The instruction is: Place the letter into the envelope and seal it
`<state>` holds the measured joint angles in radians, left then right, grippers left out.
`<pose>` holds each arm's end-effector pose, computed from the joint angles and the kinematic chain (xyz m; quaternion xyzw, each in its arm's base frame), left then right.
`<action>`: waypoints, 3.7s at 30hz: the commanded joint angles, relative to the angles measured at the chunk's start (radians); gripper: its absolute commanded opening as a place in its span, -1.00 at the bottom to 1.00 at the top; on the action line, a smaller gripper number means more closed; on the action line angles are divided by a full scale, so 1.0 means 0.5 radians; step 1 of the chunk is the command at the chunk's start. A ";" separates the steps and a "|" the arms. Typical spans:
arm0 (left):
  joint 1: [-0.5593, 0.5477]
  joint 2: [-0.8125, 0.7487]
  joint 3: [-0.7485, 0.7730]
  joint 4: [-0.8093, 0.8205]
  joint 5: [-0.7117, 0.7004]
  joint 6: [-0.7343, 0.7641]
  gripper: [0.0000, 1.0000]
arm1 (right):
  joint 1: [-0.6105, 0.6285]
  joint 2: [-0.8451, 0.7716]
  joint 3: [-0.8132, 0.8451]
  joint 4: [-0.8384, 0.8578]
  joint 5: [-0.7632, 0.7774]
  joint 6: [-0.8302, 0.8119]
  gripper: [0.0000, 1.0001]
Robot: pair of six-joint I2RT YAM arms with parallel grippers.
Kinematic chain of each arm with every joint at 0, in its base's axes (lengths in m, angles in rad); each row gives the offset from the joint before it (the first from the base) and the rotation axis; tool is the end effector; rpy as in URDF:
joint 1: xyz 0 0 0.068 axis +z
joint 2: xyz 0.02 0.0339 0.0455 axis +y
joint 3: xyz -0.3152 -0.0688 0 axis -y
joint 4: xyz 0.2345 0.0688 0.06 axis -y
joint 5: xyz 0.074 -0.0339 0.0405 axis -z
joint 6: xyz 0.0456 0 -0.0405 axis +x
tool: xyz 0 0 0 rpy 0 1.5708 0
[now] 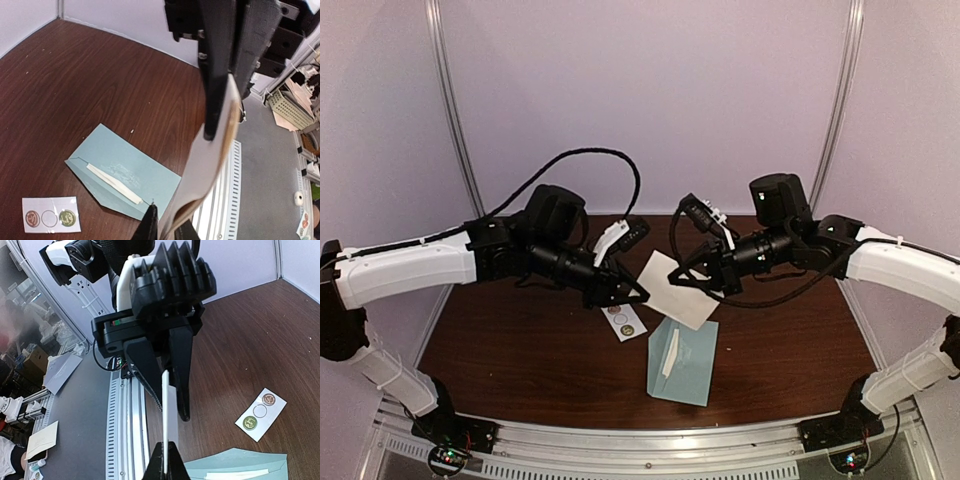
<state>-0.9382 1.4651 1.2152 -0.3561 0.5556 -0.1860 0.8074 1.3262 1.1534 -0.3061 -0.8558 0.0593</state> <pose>0.1707 -0.2735 0.3629 0.4312 0.7456 -0.4433 0.2480 0.1668 0.2241 0.3902 -0.4847 0.6451 0.5202 0.2798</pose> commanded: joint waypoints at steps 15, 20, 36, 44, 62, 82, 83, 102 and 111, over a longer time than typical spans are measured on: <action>-0.010 -0.694 -0.847 1.731 -1.021 -0.583 0.62 | 0.027 -0.367 -0.542 1.733 0.694 0.779 -1.00; -0.010 -0.603 -0.852 1.882 -0.878 -0.669 0.62 | 0.088 -0.298 -0.507 1.901 0.721 0.812 -1.00; -0.010 -0.242 -0.762 2.379 -0.191 -0.849 0.00 | 0.218 -0.108 -0.366 1.971 0.638 0.768 -1.00; -0.010 -0.234 -0.788 2.502 -0.152 -0.937 -0.32 | 0.228 -0.082 -0.362 1.989 0.621 0.771 -1.00; -0.010 -0.176 -0.774 2.598 -0.128 -1.066 -1.00 | 0.238 -0.067 -0.360 1.941 0.624 0.733 -1.00; 0.539 -0.352 -0.242 0.730 -0.228 -0.314 -1.00 | 0.237 -0.490 -0.713 1.146 1.469 0.759 0.70; 0.593 -0.361 -0.216 0.646 -0.246 -0.274 -1.00 | 0.235 -0.494 -0.745 1.098 1.523 0.812 0.72; 0.769 -0.399 -0.430 0.699 -0.357 -0.056 -1.00 | 0.099 -0.059 -1.161 1.249 1.401 1.341 0.82; 0.769 -0.375 -0.434 0.690 -0.350 -0.051 -1.00 | -0.017 0.168 -1.247 1.393 1.259 1.382 0.83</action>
<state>-0.5564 1.2709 0.9913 -0.0284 0.3637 -0.2321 0.8162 1.3766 0.5453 0.3237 -0.1791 0.7338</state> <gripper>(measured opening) 0.005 0.916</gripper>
